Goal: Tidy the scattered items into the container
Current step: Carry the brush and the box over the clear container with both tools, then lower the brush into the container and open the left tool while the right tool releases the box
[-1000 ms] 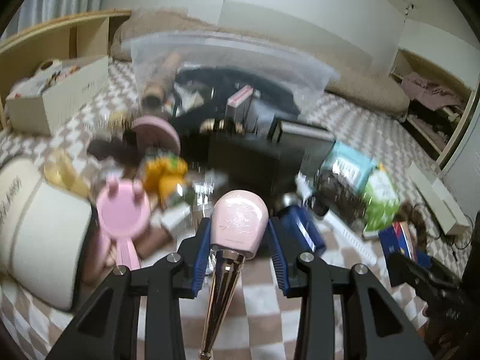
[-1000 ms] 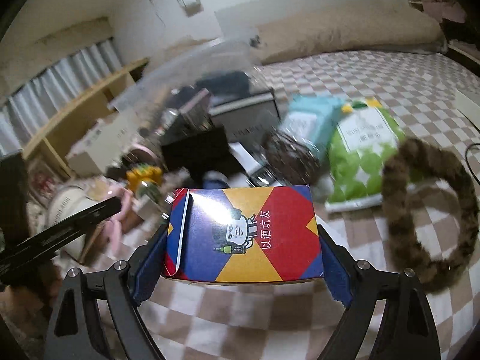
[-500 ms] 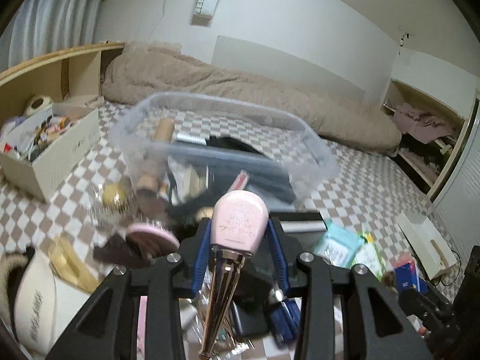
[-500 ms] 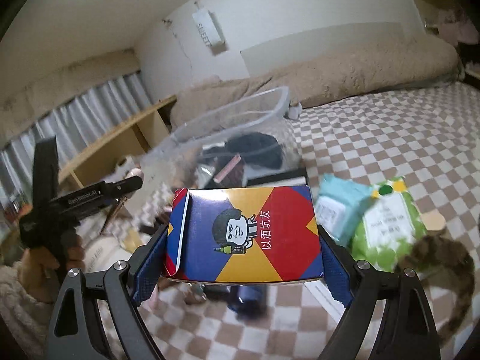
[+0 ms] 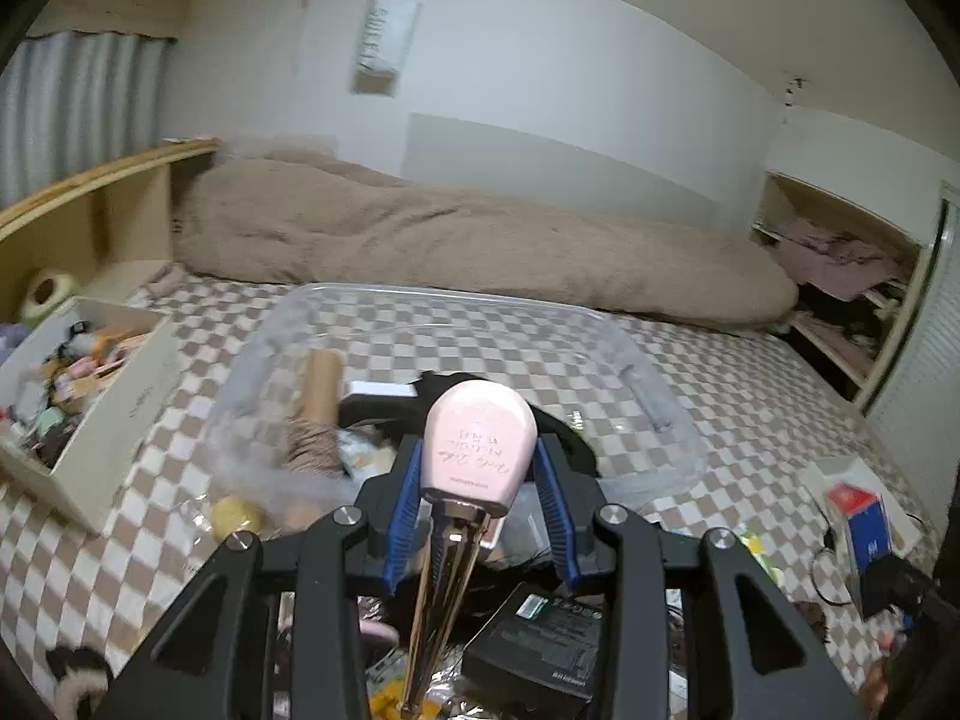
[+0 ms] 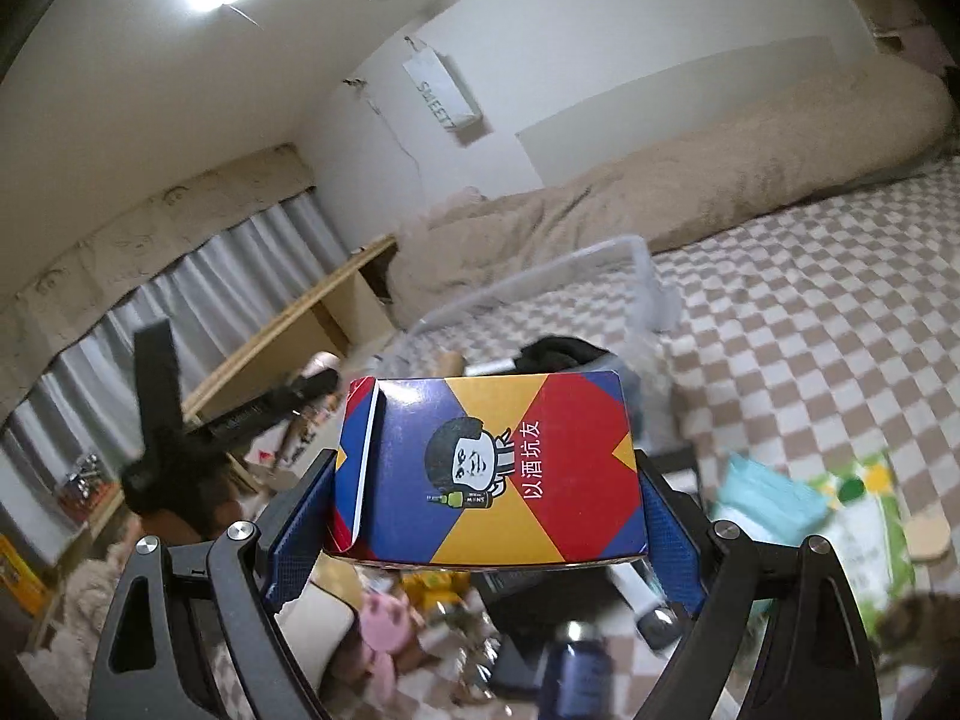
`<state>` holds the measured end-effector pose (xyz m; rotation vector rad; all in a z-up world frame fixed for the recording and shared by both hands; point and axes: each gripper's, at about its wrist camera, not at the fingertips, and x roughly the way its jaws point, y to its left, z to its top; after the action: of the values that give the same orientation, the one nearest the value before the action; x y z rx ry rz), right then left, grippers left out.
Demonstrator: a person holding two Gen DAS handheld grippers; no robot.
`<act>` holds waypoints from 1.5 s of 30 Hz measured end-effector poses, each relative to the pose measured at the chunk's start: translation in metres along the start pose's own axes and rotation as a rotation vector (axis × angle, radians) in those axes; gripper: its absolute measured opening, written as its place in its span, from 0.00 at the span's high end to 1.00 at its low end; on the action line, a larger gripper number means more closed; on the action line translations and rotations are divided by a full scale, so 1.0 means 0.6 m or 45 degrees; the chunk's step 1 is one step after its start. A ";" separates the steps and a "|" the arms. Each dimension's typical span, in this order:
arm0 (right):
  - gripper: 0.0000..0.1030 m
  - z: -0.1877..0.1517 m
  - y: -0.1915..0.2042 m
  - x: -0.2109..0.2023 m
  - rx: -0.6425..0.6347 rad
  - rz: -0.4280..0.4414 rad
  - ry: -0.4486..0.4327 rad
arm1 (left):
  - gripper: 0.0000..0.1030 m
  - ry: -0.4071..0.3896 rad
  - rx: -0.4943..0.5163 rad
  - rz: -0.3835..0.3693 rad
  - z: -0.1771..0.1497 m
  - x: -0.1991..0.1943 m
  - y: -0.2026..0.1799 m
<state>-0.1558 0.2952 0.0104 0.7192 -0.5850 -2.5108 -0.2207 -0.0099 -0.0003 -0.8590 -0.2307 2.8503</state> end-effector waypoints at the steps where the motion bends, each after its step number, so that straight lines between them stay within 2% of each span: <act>1: 0.12 0.010 0.008 0.006 -0.011 0.001 0.001 | 0.64 0.008 0.001 -0.004 0.007 0.005 0.003; 6: 0.12 0.060 0.033 0.042 -0.023 0.013 0.029 | 0.64 0.005 0.044 0.008 0.035 0.034 0.020; 14: 0.12 0.120 0.044 0.139 0.086 0.024 0.094 | 0.64 0.059 0.038 0.004 0.050 0.095 0.056; 19: 0.12 0.132 0.046 0.193 0.143 -0.005 0.146 | 0.64 0.138 0.027 0.051 0.050 0.139 0.079; 30: 0.12 0.142 0.036 0.270 0.201 -0.072 0.242 | 0.64 0.393 0.001 0.028 0.029 0.224 0.105; 34: 0.12 0.143 0.038 0.296 0.192 -0.094 0.277 | 0.64 0.395 0.028 0.019 0.030 0.225 0.102; 35: 0.12 0.142 0.039 0.303 0.190 -0.095 0.288 | 0.59 0.387 0.030 0.014 0.032 0.222 0.100; 36: 0.12 0.141 0.040 0.308 0.188 -0.096 0.295 | 0.44 0.381 0.030 0.012 0.035 0.219 0.099; 38: 0.12 0.136 0.043 0.319 0.183 -0.103 0.317 | 0.36 0.358 0.042 0.003 0.041 0.212 0.099; 41: 0.12 0.129 0.048 0.335 0.176 -0.111 0.348 | 0.36 0.329 0.083 0.021 0.047 0.203 0.105; 45: 0.12 0.121 0.057 0.359 0.157 -0.122 0.389 | 0.36 0.288 0.068 0.049 0.057 0.190 0.131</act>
<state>-0.3503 0.1727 0.0022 1.1760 -0.6093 -2.3977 -0.3417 -0.0683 -0.0478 -1.1742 -0.1102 2.7485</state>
